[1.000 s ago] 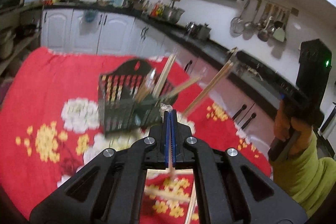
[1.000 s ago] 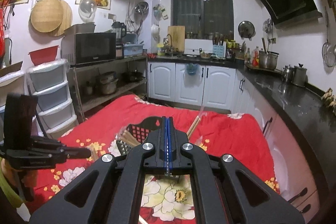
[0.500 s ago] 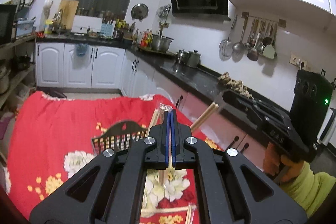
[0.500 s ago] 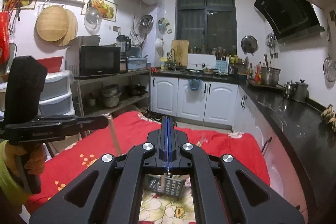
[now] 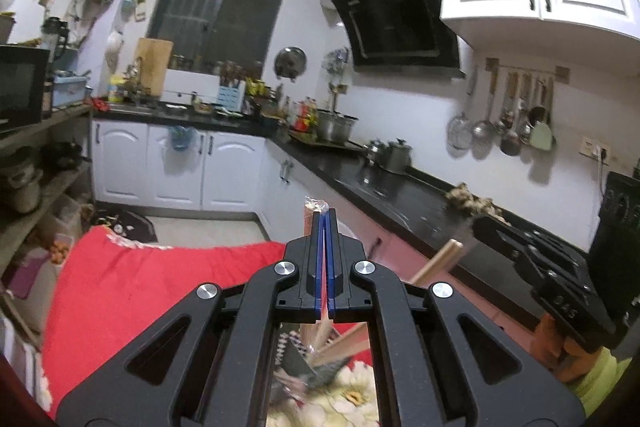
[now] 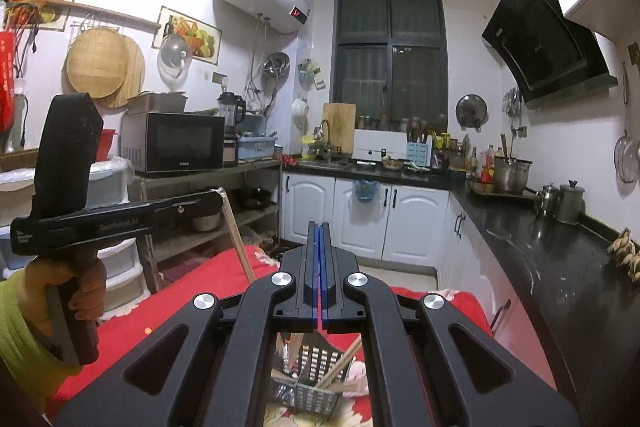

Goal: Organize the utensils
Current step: 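Lift the left tool's chopstick to the caddy while the right tool carries its chopstick there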

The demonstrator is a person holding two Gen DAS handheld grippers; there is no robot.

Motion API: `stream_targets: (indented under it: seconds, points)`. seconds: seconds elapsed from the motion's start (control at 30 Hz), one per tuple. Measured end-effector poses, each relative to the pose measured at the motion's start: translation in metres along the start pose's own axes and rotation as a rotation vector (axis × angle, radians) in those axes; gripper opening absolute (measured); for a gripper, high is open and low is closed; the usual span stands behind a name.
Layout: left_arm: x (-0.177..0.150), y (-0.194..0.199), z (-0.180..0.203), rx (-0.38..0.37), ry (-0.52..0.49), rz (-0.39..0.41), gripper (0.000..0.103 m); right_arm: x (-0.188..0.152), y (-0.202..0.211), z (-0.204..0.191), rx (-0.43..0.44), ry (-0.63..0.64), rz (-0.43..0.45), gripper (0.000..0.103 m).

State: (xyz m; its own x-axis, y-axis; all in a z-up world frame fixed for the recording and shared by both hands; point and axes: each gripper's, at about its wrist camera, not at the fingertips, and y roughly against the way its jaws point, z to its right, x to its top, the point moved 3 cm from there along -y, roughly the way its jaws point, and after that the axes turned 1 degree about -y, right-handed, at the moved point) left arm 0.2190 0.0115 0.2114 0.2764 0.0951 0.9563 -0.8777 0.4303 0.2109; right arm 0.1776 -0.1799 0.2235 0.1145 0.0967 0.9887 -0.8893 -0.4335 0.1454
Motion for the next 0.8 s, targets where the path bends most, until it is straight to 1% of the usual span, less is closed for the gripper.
stream_targets:
  seconds: [0.13, 0.33, 0.57, 0.8]
  points:
    - [0.004, -0.004, -0.020, 0.045, 0.018, 0.002, 0.000, 0.000, -0.017, 0.001, -0.001, -0.004, -0.014, 0.001]
    - [-0.010, -0.015, -0.043, 0.092, 0.033, -0.032, 0.000, -0.010, -0.044, -0.005, -0.011, 0.009, -0.050, 0.001]
    - [-0.035, -0.025, -0.058, 0.107, 0.070, -0.074, 0.000, -0.037, -0.072, -0.011, -0.020, 0.006, -0.116, 0.001]
    - [-0.061, -0.031, -0.065, 0.098, 0.099, -0.120, 0.000, -0.061, -0.084, -0.016, -0.009, -0.002, -0.161, 0.001]
